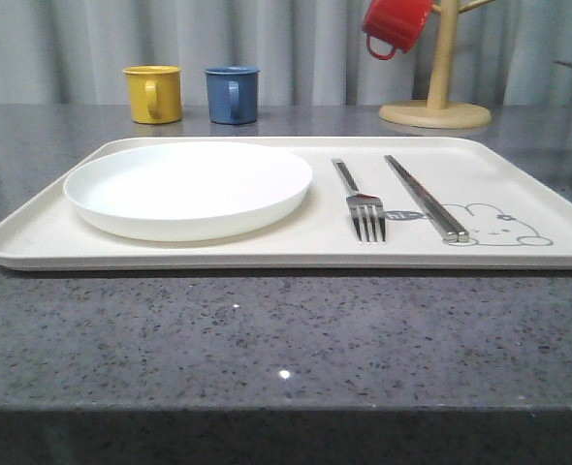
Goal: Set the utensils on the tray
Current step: 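Place the spoon on the tray beside the chopsticks, open right gripper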
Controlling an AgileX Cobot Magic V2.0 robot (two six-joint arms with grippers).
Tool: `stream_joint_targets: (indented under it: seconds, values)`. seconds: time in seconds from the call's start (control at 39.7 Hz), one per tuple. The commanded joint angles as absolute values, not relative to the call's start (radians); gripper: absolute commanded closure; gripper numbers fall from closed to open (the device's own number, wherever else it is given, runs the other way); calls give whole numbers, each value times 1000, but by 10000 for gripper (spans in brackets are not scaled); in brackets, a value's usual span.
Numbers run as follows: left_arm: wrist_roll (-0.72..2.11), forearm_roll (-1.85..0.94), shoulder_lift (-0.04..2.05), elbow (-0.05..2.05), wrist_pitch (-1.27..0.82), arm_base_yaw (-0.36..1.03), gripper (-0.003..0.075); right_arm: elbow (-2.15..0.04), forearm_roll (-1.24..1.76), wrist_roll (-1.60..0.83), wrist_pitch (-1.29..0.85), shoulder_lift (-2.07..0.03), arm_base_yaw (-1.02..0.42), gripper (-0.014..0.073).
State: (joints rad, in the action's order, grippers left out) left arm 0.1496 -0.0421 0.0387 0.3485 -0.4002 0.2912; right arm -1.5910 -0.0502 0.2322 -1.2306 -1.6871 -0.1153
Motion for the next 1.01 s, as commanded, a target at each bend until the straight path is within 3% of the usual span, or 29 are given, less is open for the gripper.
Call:
stream_joint_targets:
  seconds: [0.0, 0.2, 0.86, 0.98]
  values:
    - [142, -53, 51, 375, -322, 291, 738, -1620, -60, 289, -1308, -1638, -208, 650]
    - [142, -53, 51, 375, -322, 291, 738, -1620, -60, 351, -1278, -1671, -310, 650]
    - [142, -53, 51, 375, -322, 291, 738, -1620, -61, 401, -1307, -1835, -311, 650]
    - [142, -53, 51, 375, -322, 291, 738, -1620, -64, 401, -1304, -1835, -311, 582]
